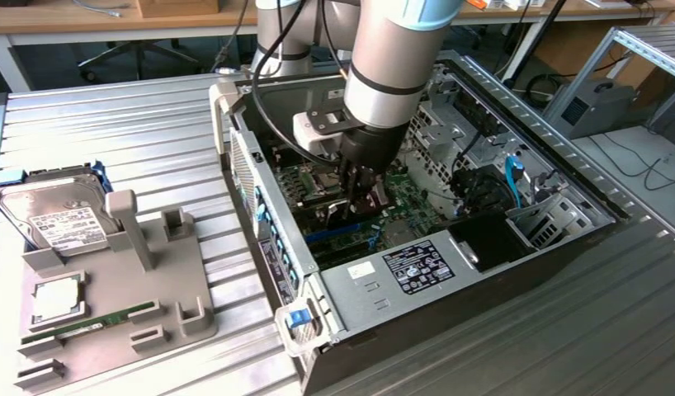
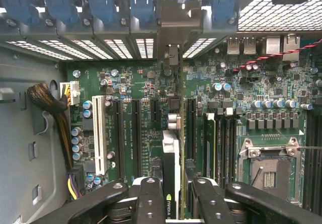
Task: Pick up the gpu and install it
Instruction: 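Insert the gpu into the slot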
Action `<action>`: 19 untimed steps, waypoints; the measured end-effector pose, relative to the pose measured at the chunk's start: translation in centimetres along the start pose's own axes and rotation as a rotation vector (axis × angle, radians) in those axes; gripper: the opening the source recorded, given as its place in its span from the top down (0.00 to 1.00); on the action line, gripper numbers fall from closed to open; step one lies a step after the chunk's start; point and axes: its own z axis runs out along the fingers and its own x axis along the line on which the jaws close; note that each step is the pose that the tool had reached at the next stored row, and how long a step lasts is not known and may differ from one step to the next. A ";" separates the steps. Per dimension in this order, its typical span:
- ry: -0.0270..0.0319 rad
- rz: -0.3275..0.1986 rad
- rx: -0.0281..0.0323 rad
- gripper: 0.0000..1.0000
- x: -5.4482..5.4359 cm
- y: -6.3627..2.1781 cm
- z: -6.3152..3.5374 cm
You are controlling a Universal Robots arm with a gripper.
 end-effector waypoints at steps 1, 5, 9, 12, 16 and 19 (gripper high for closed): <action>0.0000 0.000 -0.0001 0.73 0.0 0.00 0.00; 0.0000 0.000 -0.0020 0.73 0.0 -0.02 0.01; 0.0001 0.000 -0.0040 0.73 0.0 -0.03 0.02; -0.0001 0.000 -0.0040 0.73 0.0 -0.03 0.11; 0.0002 0.000 -0.0041 0.73 0.0 -0.03 0.25; 0.0000 0.000 -0.0040 0.73 0.0 -0.03 0.28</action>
